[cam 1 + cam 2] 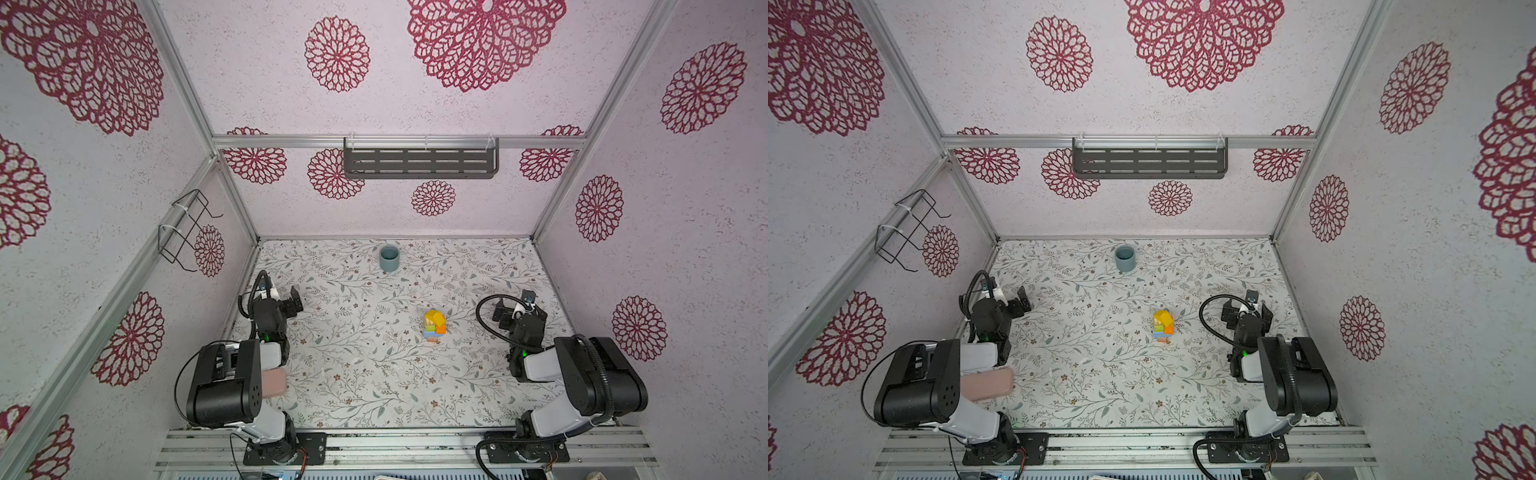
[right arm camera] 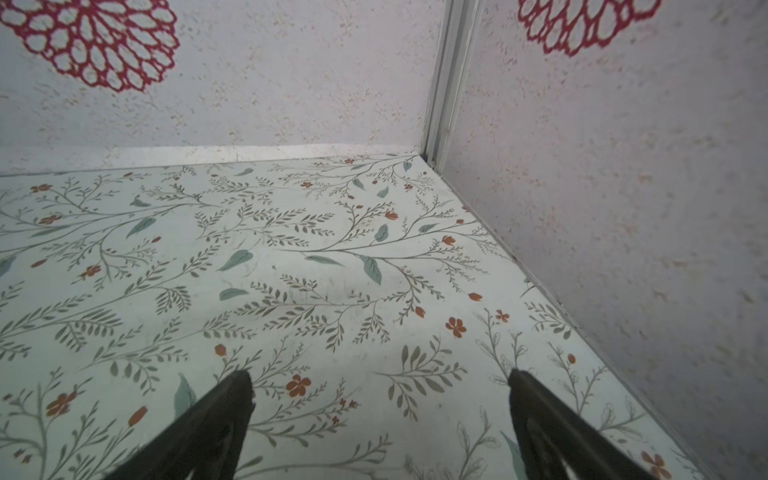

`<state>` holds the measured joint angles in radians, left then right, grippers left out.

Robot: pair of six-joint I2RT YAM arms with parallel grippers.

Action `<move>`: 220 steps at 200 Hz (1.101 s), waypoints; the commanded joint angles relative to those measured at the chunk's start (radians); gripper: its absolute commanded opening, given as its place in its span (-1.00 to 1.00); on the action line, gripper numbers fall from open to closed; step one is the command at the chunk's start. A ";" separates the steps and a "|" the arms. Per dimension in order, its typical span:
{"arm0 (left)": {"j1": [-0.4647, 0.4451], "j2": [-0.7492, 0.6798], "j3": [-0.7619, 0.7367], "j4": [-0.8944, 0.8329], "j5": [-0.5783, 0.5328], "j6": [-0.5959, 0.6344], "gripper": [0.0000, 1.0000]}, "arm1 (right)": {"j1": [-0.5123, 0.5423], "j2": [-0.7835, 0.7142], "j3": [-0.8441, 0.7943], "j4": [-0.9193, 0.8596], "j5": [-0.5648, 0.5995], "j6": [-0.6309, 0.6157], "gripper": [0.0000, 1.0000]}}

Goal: Build the wood block tower

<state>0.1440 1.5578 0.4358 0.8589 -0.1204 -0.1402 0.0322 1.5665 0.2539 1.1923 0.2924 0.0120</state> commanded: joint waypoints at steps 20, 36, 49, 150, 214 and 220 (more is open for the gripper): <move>-0.003 -0.007 -0.005 -0.004 0.016 0.005 0.95 | 0.008 -0.030 0.000 0.012 -0.017 0.014 0.98; -0.005 -0.007 -0.005 -0.004 0.008 0.008 0.95 | 0.009 -0.031 -0.001 0.011 -0.017 0.014 0.98; -0.006 -0.006 -0.006 -0.003 0.006 0.010 0.95 | 0.009 -0.031 -0.001 0.012 -0.017 0.014 0.98; -0.006 -0.008 -0.006 -0.002 0.007 0.009 0.95 | 0.009 -0.031 -0.001 0.011 -0.017 0.015 0.98; -0.009 -0.006 -0.006 -0.002 0.003 0.010 0.95 | 0.009 -0.030 -0.001 0.011 -0.016 0.013 0.98; -0.009 -0.008 -0.005 -0.003 0.001 0.011 0.95 | 0.009 -0.030 0.001 0.011 -0.016 0.015 0.98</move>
<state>0.1421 1.5578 0.4358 0.8505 -0.1177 -0.1429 0.0364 1.5665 0.2520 1.1683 0.2832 0.0116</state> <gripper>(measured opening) 0.974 0.989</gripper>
